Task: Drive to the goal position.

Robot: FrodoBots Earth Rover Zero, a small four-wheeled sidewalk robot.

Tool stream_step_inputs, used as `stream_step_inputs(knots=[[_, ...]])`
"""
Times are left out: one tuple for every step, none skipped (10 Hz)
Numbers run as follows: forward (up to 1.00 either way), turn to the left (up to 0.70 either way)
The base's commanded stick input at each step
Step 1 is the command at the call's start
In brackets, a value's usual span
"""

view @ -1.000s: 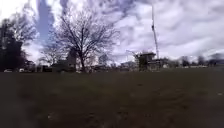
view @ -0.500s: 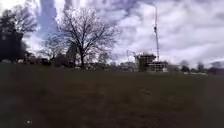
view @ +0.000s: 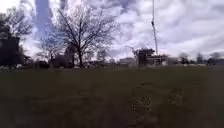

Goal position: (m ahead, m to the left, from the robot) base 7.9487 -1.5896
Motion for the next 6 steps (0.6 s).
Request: stream_step_inputs(knots=[[0.7,0.0],[0.7,0.0],[0.7,0.0],[0.7,0.0],[0.7,0.0],[0.7,0.0]])
